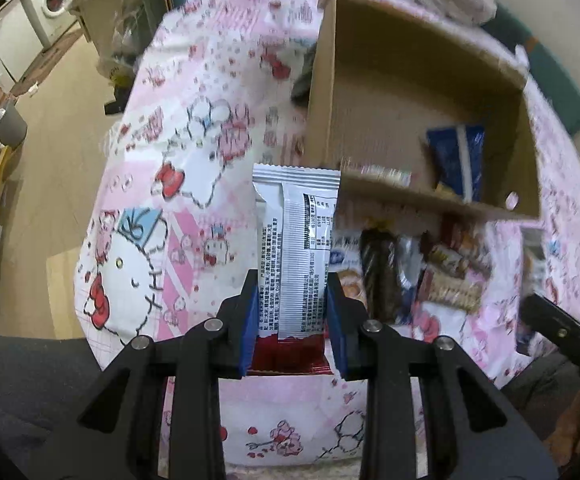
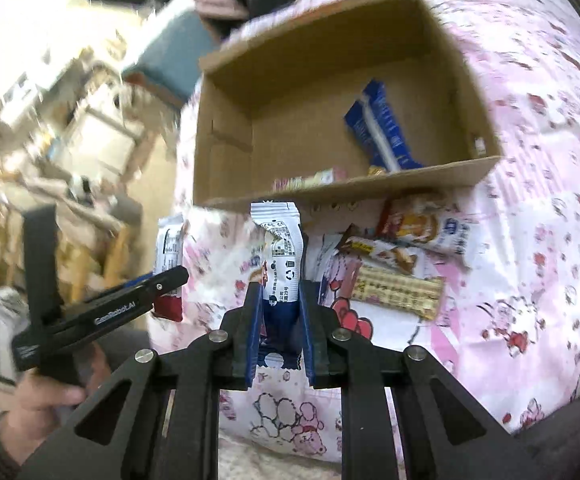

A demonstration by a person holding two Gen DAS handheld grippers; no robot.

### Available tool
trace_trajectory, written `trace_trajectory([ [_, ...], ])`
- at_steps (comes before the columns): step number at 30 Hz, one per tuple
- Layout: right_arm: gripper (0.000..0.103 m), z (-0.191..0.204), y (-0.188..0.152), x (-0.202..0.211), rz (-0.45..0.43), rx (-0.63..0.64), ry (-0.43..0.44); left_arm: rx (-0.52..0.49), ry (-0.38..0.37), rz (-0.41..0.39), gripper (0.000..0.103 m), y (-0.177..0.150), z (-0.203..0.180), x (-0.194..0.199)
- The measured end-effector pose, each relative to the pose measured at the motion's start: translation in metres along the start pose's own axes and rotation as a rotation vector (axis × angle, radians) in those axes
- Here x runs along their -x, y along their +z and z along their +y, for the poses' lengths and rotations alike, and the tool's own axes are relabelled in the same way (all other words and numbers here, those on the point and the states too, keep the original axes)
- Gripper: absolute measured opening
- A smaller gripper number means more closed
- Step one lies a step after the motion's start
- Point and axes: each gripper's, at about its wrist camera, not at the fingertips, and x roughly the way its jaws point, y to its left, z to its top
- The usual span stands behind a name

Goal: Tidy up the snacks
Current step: 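Lift both packets over the box and release them inside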

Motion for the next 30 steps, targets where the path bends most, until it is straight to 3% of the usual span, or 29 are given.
trace_trajectory([
  [7, 0.018, -0.025, 0.016, 0.057, -0.199, -0.088, 0.078, 0.016, -0.019, -0.191, 0.027, 0.014, 0.000, 0.042],
  [12, 0.019, -0.038, 0.039, 0.073, -0.254, -0.123, 0.119, -0.037, -0.031, -0.256, 0.027, 0.037, -0.017, 0.062],
  [30, 0.019, -0.055, 0.116, 0.041, -0.229, -0.083, 0.035, -0.147, -0.038, -0.237, 0.027, 0.111, -0.073, 0.024],
])
